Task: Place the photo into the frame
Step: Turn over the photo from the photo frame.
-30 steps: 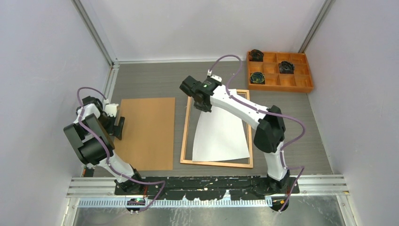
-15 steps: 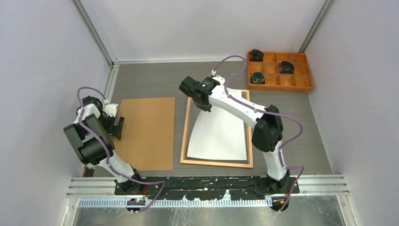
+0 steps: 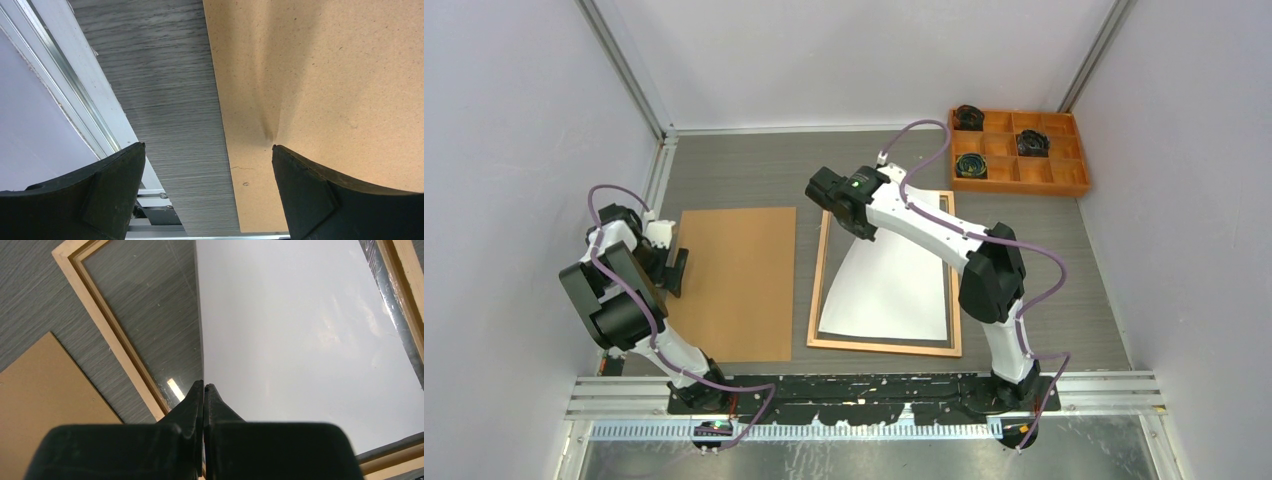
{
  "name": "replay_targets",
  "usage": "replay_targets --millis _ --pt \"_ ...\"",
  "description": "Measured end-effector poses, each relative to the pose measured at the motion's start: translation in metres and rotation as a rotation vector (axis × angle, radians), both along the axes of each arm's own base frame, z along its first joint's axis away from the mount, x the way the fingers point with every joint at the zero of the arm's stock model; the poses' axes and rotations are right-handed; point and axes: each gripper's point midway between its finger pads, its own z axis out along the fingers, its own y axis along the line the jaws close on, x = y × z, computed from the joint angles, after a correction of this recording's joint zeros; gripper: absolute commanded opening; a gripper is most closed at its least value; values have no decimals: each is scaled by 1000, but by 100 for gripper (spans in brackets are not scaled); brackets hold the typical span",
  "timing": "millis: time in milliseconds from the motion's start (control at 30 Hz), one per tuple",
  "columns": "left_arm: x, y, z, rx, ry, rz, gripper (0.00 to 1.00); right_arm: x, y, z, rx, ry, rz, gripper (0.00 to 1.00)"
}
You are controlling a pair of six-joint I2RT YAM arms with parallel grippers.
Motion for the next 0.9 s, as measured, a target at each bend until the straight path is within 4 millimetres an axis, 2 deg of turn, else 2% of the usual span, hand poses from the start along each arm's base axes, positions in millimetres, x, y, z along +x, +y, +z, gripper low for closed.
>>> replay_targets --millis 900 --pt "2 1 -2 8 -9 -6 100 -2 -17 8 -45 -80 -117 1"
